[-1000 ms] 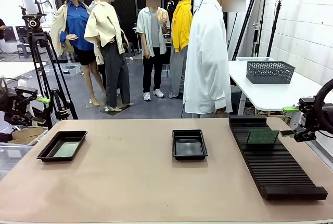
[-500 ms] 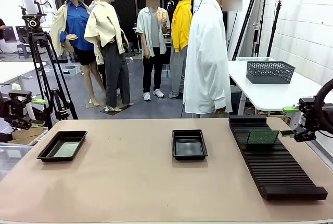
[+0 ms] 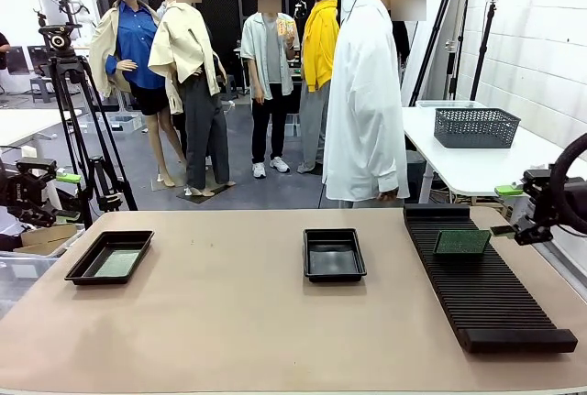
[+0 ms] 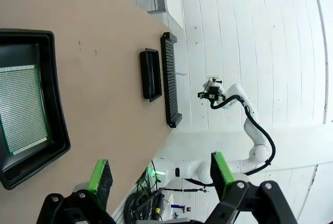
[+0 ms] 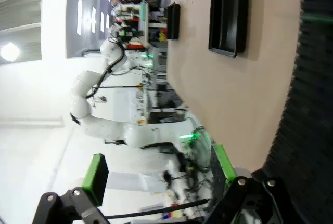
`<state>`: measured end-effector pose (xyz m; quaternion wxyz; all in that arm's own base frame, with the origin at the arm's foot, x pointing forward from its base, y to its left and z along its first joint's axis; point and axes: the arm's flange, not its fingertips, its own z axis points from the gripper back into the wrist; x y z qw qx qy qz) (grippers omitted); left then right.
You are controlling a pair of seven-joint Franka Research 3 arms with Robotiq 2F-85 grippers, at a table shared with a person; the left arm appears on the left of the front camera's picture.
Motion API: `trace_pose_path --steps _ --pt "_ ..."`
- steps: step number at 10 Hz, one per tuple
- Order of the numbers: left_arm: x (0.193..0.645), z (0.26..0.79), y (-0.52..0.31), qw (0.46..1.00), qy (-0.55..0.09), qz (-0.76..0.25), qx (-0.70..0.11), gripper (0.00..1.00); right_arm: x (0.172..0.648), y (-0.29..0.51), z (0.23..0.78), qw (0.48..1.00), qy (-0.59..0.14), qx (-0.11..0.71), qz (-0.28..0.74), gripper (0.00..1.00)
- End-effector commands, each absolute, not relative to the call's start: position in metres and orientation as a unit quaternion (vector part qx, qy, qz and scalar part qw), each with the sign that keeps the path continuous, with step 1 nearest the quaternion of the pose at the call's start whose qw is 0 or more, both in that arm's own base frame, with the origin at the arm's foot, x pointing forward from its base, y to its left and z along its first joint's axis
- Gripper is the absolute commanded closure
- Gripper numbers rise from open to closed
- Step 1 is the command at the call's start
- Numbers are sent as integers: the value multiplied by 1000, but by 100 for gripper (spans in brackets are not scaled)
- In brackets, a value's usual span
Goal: Inspect and transfer BCBs to ESD trays.
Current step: Pick up the Blank PCB from the PCB Rack and place it in the right ESD tray.
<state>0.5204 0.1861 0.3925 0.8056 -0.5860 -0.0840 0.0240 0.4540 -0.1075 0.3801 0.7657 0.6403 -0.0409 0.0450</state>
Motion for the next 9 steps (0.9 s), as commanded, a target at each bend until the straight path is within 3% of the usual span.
trace_pose_path --steps 1,5,9 --pt "522 394 186 809 -84 32 -582 0 484 -89 404 805 -91 568 144 0" --pt "522 394 186 809 -84 32 -582 0 527 -61 450 842 -122 398 344 0" --pt "522 394 186 809 -84 32 -582 0 525 -23 464 765 -128 162 611 0"
